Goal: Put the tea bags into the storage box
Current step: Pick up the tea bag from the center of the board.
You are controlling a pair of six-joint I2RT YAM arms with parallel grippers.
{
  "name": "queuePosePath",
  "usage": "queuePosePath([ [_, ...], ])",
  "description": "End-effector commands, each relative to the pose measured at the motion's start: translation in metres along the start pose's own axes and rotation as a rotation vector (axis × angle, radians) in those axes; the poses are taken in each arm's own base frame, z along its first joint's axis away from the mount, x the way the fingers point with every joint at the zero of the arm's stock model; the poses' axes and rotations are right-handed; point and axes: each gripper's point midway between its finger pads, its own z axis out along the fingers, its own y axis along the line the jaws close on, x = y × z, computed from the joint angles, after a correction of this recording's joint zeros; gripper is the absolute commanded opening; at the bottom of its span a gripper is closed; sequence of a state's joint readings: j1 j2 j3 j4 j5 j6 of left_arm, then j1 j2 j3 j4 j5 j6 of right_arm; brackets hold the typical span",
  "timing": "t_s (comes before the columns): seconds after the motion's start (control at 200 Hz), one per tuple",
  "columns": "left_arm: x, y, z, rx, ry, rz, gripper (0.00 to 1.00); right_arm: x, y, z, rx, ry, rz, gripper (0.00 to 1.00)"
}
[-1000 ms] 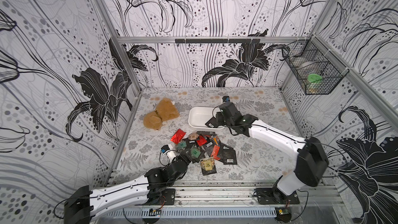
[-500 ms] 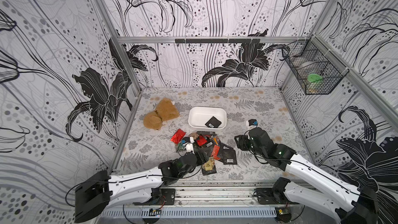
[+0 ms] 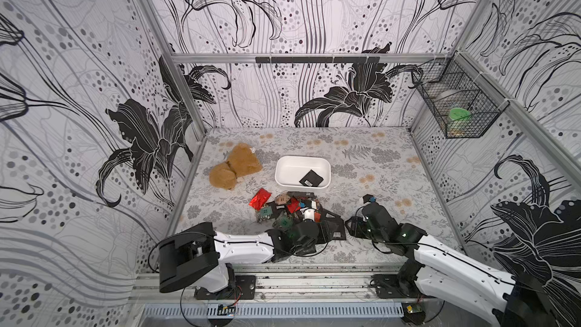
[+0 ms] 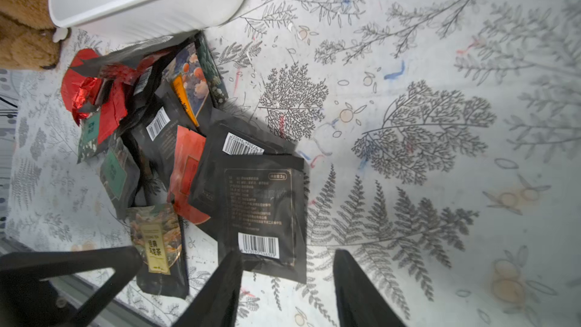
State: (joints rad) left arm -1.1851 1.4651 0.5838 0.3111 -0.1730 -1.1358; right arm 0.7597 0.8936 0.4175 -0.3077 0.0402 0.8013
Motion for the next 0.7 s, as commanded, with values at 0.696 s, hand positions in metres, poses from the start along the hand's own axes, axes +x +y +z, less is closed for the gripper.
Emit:
queuePosePath([
  [0.696,0.003,0.029,0.027,-0.122,-0.026,-0.021,0.54,0.015,-0.005,0.043,0.03,0.071,-0.034,0.09],
])
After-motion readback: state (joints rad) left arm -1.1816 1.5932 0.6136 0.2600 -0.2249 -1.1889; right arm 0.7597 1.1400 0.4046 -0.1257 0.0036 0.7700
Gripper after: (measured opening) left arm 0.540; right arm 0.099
